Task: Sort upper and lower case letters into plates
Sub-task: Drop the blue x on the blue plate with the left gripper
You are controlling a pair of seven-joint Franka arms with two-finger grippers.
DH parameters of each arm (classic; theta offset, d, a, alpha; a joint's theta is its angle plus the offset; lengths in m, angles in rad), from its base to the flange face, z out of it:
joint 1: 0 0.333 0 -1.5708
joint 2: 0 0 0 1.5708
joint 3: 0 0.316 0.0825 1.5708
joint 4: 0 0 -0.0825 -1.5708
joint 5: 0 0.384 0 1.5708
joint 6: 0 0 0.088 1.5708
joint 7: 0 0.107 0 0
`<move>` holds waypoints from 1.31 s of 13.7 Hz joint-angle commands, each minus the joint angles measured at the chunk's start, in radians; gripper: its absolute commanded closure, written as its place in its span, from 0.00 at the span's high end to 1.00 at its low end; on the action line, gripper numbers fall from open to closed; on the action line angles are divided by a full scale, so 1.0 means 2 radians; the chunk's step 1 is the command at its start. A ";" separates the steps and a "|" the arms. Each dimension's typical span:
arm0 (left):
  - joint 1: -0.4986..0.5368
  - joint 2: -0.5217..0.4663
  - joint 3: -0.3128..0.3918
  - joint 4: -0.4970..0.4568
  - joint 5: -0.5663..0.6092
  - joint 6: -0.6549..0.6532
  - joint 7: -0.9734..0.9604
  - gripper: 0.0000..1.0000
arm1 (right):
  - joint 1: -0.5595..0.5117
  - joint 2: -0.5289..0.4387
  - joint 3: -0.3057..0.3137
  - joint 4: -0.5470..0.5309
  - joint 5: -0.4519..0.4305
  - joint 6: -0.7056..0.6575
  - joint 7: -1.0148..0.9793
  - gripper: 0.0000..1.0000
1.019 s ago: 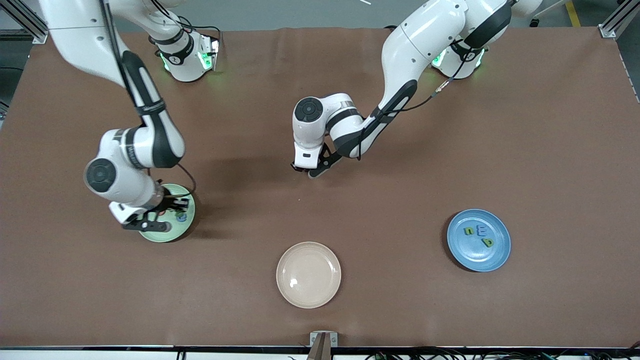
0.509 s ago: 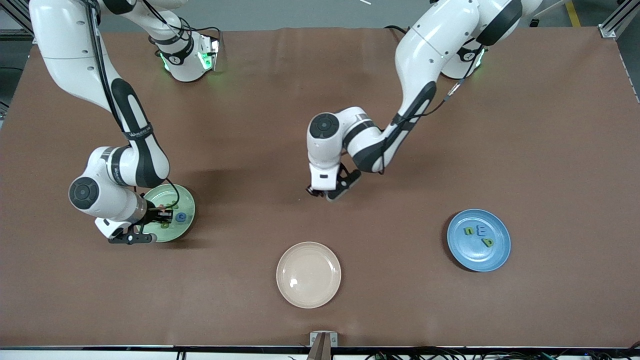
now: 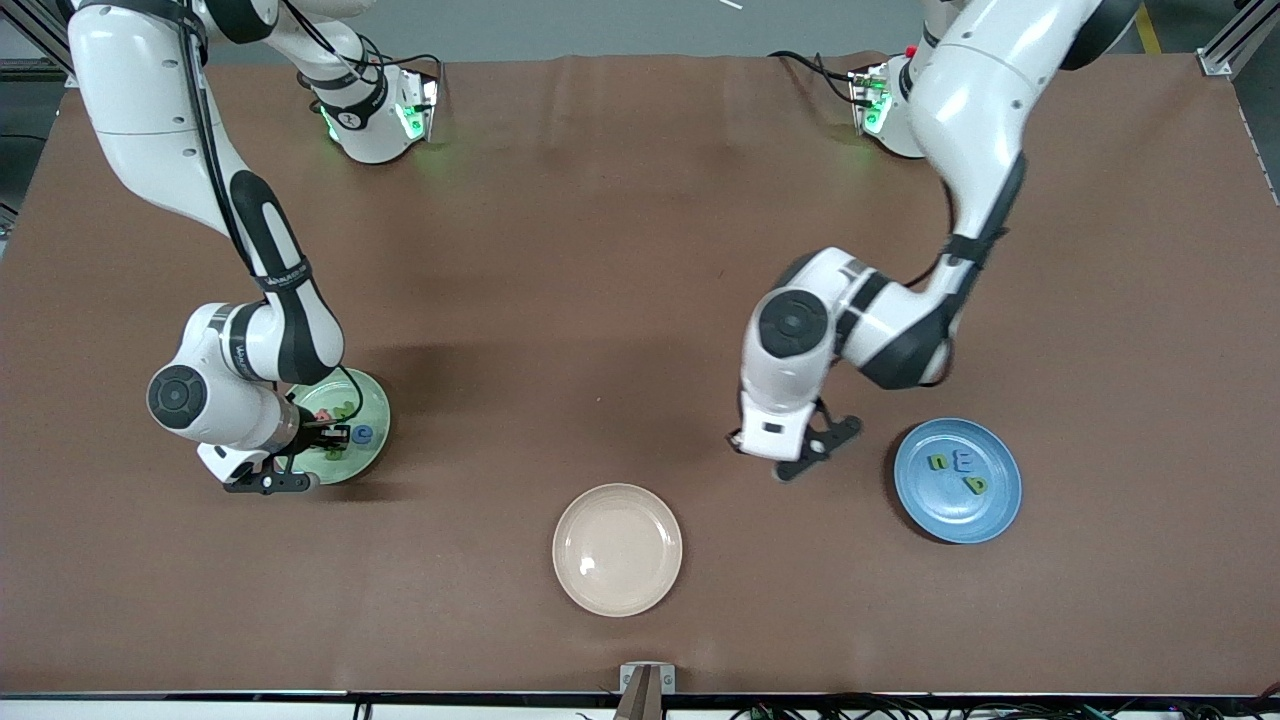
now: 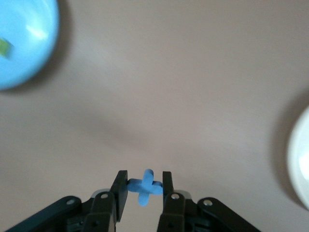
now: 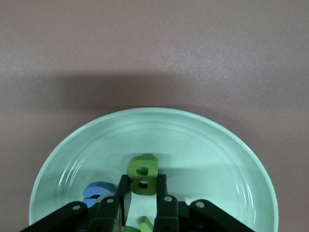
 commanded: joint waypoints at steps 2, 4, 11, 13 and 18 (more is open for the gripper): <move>0.069 -0.021 -0.006 -0.011 -0.017 -0.052 0.126 0.05 | -0.012 -0.002 0.006 0.001 0.001 -0.006 -0.002 0.99; 0.105 -0.015 -0.006 -0.012 -0.017 -0.065 0.161 0.06 | -0.011 -0.012 0.006 0.005 0.000 -0.021 -0.002 1.00; 0.172 0.029 -0.001 -0.008 -0.011 0.001 0.278 0.16 | -0.010 -0.123 0.004 0.017 -0.008 -0.146 -0.001 1.00; 0.184 0.037 0.000 -0.008 -0.010 0.015 0.296 0.49 | -0.012 -0.149 0.004 0.054 -0.031 -0.215 -0.001 1.00; 0.190 0.024 -0.001 -0.008 -0.009 0.029 0.299 1.00 | -0.034 -0.147 0.004 0.187 -0.051 -0.383 0.003 1.00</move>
